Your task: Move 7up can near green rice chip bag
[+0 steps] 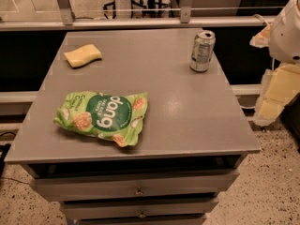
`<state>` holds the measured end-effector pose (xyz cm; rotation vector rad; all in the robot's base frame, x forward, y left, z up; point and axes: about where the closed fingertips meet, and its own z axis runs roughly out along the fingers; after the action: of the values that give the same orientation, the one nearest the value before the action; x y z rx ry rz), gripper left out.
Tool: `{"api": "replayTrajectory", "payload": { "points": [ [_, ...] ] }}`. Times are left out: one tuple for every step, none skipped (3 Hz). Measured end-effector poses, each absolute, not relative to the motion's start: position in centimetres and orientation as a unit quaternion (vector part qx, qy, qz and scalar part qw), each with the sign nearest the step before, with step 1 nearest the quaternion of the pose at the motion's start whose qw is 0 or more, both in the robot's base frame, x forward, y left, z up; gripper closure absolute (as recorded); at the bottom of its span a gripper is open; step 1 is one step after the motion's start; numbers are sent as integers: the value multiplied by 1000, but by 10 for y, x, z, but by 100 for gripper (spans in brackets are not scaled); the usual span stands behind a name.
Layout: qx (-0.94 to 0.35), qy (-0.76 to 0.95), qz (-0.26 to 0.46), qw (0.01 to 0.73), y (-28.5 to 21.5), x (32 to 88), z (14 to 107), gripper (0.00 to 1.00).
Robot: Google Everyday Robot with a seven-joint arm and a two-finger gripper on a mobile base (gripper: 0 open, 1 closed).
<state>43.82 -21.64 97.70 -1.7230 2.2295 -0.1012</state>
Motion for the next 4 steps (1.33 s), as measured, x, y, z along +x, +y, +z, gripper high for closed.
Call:
{"api": "replayTrajectory", "payload": {
  "points": [
    [-603, 780, -35, 164, -218, 440, 975, 0],
    [-601, 778, -33, 182, -224, 452, 963, 0],
    [-577, 780, -15, 242, -247, 502, 938, 0],
    [-554, 778, 5, 295, -261, 551, 920, 0]
  ]
}}
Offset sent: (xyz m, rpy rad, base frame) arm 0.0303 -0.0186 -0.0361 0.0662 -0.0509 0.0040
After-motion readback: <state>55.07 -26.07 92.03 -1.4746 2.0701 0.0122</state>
